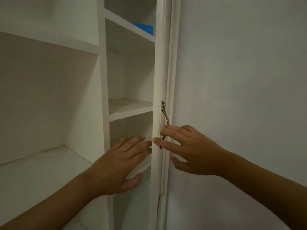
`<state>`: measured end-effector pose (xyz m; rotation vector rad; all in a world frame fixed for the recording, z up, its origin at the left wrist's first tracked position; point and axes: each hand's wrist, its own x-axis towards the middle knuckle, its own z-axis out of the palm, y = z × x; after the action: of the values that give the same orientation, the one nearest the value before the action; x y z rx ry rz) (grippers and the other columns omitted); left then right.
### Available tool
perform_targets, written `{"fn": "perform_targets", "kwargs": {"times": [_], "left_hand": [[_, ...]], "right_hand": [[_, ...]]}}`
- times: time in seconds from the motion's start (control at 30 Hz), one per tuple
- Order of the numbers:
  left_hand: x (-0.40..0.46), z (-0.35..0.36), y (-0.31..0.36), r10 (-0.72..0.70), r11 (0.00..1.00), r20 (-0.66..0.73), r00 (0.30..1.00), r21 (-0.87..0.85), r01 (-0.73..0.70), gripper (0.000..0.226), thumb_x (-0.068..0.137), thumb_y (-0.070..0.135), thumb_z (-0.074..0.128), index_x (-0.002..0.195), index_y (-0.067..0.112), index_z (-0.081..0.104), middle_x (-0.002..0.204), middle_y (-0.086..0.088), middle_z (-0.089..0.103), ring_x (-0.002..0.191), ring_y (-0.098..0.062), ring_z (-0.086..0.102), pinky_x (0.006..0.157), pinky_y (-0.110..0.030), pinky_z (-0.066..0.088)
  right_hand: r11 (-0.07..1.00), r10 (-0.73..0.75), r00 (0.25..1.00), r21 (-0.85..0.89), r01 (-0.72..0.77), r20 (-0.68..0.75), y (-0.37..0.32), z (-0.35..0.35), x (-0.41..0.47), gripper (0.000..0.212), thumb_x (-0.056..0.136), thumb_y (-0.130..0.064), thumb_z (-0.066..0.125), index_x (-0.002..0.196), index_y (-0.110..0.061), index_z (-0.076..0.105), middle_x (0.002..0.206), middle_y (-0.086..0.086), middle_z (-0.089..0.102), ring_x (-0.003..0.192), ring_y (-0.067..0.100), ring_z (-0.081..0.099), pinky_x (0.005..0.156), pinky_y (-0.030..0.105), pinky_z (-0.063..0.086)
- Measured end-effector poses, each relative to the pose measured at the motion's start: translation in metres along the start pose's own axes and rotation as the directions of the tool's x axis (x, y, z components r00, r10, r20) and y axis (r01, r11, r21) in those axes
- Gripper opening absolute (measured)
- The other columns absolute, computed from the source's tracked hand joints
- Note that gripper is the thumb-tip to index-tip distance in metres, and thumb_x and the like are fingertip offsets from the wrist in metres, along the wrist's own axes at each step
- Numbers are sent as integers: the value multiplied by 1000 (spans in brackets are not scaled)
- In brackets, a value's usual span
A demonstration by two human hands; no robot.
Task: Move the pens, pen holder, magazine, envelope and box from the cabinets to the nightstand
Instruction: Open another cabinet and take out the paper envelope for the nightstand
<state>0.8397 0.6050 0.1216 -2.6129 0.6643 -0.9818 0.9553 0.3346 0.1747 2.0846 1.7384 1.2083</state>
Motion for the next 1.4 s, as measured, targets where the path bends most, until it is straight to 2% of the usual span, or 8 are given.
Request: {"fn": "perform_targets", "kwargs": {"times": [0.2,0.43,0.6,0.83,1.0,1.4], "left_hand": [[22,15,16,18,996,-79,997,-84,-24,70,96,53,55,154,16,45,160,-3,43,151,-23,35,116,-52,41],[55,30,40,63,991,-91,994,-111,-73,73,95,61,51,155,20,42,162,-2,40,151,-24,34,119,-55,35],[79,43,51,77,977,-106,991,-190,-96,73,96,62,52,157,23,39,166,5,32,155,-18,25,123,-52,30],[111,60,70,93,957,-143,985,-260,-128,74,95,59,55,158,25,38,166,3,33,154,-20,29,121,-54,32],[132,74,81,98,958,-94,991,-262,-120,72,97,61,49,160,30,32,169,4,26,156,-20,22,121,-57,32],[192,116,99,103,969,-11,995,-226,-102,67,99,63,40,158,33,34,169,4,25,157,-21,20,121,-57,29]], "right_hand": [[994,100,994,-34,-101,-32,1,-18,-27,58,102,-45,55,154,-20,49,167,7,35,155,27,30,116,49,38],[983,164,986,-88,-163,10,-1,-19,-52,61,102,-51,55,155,-22,48,169,6,31,160,24,18,124,49,26],[962,247,969,-120,-244,7,9,-19,-74,61,100,-52,60,152,-21,50,168,4,33,160,21,16,123,48,29],[939,318,947,-122,-321,-46,28,-13,-106,60,98,-49,67,148,-18,56,166,7,38,159,24,22,119,48,36],[925,350,935,-138,-354,-55,45,-8,-130,57,99,-48,67,146,-17,58,167,7,36,159,23,20,119,45,34],[908,374,927,-201,-367,0,98,4,-183,58,100,-49,62,149,-18,54,169,7,31,160,25,19,121,45,30]]}}
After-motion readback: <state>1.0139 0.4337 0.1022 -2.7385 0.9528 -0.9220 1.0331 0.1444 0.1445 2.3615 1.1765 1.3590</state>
